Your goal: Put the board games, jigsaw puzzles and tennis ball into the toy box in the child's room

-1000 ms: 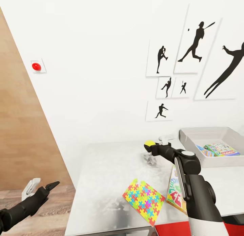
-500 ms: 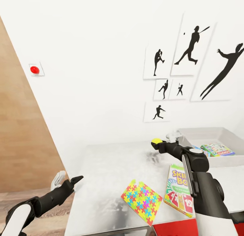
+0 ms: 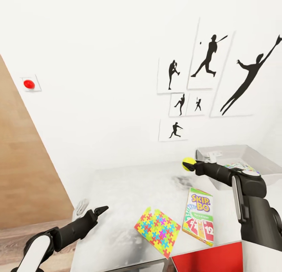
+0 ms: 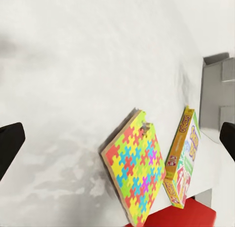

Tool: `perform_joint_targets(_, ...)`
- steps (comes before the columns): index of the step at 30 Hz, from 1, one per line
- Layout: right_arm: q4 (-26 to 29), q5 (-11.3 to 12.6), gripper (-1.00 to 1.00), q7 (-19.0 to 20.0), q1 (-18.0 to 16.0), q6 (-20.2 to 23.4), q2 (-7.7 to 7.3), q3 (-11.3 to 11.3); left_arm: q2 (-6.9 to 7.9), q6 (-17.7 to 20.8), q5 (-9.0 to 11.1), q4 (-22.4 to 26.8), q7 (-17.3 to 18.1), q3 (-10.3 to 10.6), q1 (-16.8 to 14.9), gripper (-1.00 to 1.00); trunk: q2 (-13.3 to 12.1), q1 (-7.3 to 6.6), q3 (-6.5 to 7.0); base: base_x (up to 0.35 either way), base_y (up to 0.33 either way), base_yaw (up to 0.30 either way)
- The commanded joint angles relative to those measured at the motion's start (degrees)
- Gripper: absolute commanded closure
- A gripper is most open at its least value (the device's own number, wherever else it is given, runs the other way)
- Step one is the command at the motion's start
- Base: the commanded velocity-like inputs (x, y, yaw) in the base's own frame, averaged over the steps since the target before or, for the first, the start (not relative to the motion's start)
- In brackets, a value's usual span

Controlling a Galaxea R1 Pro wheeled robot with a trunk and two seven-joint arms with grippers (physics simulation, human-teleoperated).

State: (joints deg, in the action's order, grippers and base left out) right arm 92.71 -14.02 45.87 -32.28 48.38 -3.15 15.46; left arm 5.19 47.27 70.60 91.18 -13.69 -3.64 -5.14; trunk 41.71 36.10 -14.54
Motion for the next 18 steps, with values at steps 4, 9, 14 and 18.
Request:
perform_joint_targets(4, 0.1, -0.4, 1.00, 0.8, 0.0, 0.1, 0.08, 0.1, -0.10, 0.2, 0.6, 0.1, -0.5, 0.0, 0.0, -1.00, -1.6, -0.87, 0.64, 0.000, 0.000, -0.004)
perform_joint_targets(9, 0.1, -0.4, 1.00, 0.8, 0.3, 0.0, 0.17, 0.0, -0.13, 0.1, 0.5, 0.0, -0.5, 0.0, 0.0, -1.00, -3.6, -1.97, 1.54, 0.000, 0.000, -0.001)
perform_joint_targets(14, 0.1, -0.4, 1.00, 0.8, 0.2, 0.0, 0.15, 0.0, -0.18, 0.0, 0.4, -0.1, -0.6, 0.0, 0.0, -1.00, -5.6, -3.07, 2.43, 0.000, 0.000, 0.014)
perform_joint_targets(18, 0.1, -0.4, 1.00, 0.9, 0.5, -0.1, 0.18, 0.0, -0.13, -0.1, 0.4, -1.4, -0.5, 0.4, 0.0, -1.00, -7.2, -3.94, 3.14, 0.000, 0.000, 0.072)
